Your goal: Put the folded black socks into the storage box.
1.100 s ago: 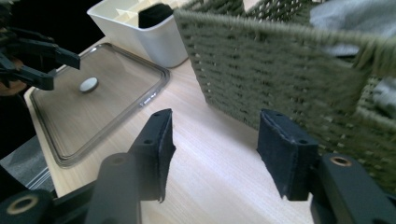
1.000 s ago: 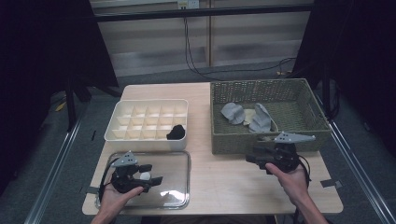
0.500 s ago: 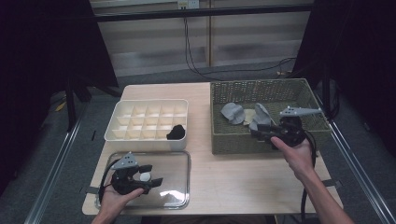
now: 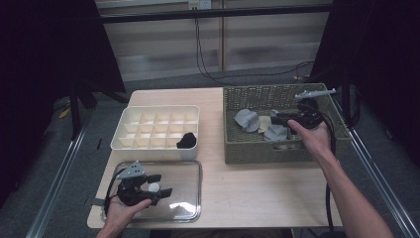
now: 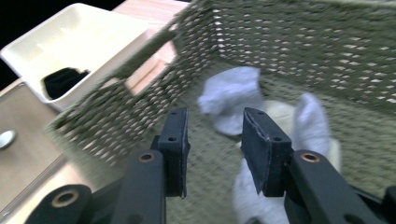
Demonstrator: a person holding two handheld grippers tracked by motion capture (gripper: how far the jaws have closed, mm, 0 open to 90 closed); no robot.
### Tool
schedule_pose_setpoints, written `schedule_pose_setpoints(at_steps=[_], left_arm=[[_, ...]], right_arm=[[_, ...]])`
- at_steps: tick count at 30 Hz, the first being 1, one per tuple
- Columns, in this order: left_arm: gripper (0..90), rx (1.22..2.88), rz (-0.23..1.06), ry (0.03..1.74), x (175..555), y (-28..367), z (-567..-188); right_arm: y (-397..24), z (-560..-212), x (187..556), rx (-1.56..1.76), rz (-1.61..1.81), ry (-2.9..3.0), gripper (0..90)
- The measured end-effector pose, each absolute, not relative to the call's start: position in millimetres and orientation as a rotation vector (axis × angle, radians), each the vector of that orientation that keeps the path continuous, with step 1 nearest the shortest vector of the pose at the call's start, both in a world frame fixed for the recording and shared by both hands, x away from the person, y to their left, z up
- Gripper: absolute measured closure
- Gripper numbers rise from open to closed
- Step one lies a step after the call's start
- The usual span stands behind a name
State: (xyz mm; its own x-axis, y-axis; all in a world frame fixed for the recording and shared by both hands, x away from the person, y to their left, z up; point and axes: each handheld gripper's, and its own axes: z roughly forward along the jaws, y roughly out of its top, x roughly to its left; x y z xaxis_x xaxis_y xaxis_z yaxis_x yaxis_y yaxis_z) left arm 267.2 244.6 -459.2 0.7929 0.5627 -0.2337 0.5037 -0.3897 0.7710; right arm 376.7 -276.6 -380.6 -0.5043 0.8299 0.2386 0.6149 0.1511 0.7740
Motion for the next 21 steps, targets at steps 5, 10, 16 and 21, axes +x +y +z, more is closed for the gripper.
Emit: schedule_pose_setpoints(at_steps=[5, 10, 16, 21], left_arm=[[27.6, 2.044, 0.056, 0.798, 268, 245, -459], [27.1, 2.060, 0.058, 0.791, 266, 243, -459], [27.0, 2.055, 0.065, 0.804, 268, 246, -460], [26.5, 2.061, 0.076, 0.808, 273, 249, -464]], right_arm=[[-281, -377, 399, 1.432, 1.252, 2.184, 62.5], [-286, -385, 419, 1.482, 1.189, 2.189, 59.4], [-289, -394, 438, 1.537, 1.127, 2.185, 58.5], [-291, -402, 451, 1.573, 1.079, 2.186, 60.1]])
